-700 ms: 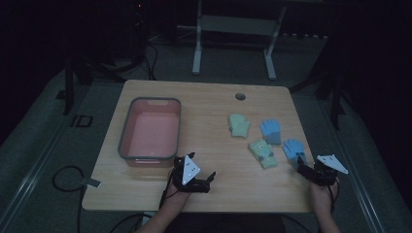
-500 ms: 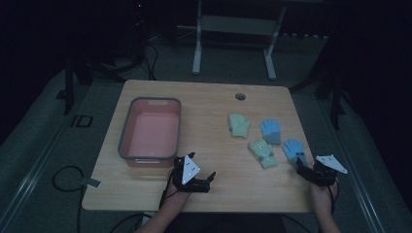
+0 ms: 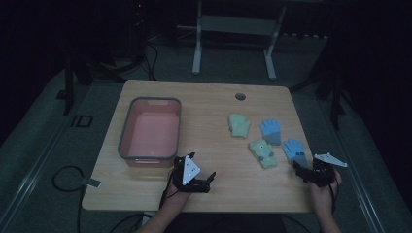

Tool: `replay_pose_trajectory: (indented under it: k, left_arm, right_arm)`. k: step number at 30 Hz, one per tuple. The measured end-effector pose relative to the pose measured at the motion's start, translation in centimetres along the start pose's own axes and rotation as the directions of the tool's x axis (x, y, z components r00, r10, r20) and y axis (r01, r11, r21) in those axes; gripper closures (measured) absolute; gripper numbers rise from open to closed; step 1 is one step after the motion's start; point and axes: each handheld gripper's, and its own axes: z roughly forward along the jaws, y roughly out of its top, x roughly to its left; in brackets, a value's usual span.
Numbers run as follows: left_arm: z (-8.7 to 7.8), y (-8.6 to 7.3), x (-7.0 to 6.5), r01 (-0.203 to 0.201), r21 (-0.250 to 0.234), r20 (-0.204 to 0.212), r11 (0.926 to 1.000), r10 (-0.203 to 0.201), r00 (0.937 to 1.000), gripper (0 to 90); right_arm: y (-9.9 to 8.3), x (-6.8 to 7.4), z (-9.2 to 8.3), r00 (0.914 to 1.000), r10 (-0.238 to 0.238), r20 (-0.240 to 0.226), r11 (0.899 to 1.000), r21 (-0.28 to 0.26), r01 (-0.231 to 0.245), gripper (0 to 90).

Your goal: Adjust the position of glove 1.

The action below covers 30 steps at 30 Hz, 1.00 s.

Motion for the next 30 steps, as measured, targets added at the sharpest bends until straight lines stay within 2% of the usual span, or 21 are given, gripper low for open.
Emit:
replay_pose_trajectory:
  k: [2, 4, 6, 8, 11, 12, 17, 20, 25, 26, 30]
  left_arm:
    - [0.0, 0.0, 0.0, 0.0, 0.001, 0.001, 1.0, 0.0, 1.0, 1.5]
    - [0.0, 0.0, 0.0, 0.0, 0.001, 0.001, 1.0, 0.0, 1.0, 1.5]
    - [0.0, 0.0, 0.0, 0.001, -0.001, 0.0, 1.0, -0.001, 1.0, 1.6]
    - [0.0, 0.0, 0.0, 0.001, -0.004, -0.002, 1.0, -0.001, 1.0, 1.5]
    - [-0.1, 0.0, 0.0, 0.002, -0.007, -0.001, 1.0, -0.002, 1.0, 1.5]
    - [-0.1, 0.0, 0.0, 0.002, -0.009, 0.0, 1.0, -0.002, 1.0, 1.5]
    - [-0.1, -0.1, 0.0, 0.0, -0.011, 0.002, 0.9999, 0.0, 1.0, 1.5]
    - [-0.1, -0.1, 0.0, -0.004, -0.012, 0.002, 0.9999, 0.004, 1.0, 1.5]
    - [-0.1, -0.1, 0.1, 0.01, -0.018, 0.006, 0.9998, -0.01, 0.9999, 1.5]
    - [-0.1, -0.1, 0.1, 0.01, -0.018, 0.006, 0.9998, -0.01, 0.9999, 1.5]
    - [-0.1, -0.1, 0.1, 0.001, -0.015, 0.01, 0.9999, -0.001, 0.9999, 1.5]
  right_arm:
    - [0.2, 0.1, -0.1, 0.9997, 0.0, 0.023, 1.0, -0.002, 0.0, 13.3]
    - [0.4, 0.2, -0.3, 0.9997, 0.008, 0.025, 1.0, -0.011, -0.007, 12.4]
    - [0.7, 0.2, -0.7, 0.9994, 0.033, 0.009, 0.999, -0.022, -0.033, 11.8]
    - [1.1, 0.3, -1.0, 0.9994, 0.032, 0.009, 0.999, -0.016, -0.032, 12.2]
    - [1.7, 0.2, -1.5, 0.9977, 0.057, -0.039, 0.998, -0.005, -0.057, 15.9]
    - [1.9, 0.2, -1.7, 0.9977, 0.057, -0.037, 0.998, -0.002, -0.058, 16.2]
    - [2.8, 0.6, -2.2, 0.9995, 0.015, -0.028, 1.0, -0.004, -0.015, 13.1]
    - [3.5, 0.7, -2.4, 0.9993, 0.019, -0.032, 1.0, -0.001, -0.019, 11.2]
    - [4.9, 1.0, -3.2, 0.9991, 0.02, -0.038, 0.999, -0.036, -0.021, 11.1]
    - [5.5, 1.3, -3.3, 0.999, -0.002, -0.045, 0.999, -0.042, 0.0, 11.1]
    - [6.5, 1.6, -3.6, 0.9987, -0.022, -0.046, 0.998, -0.056, 0.019, 13.0]
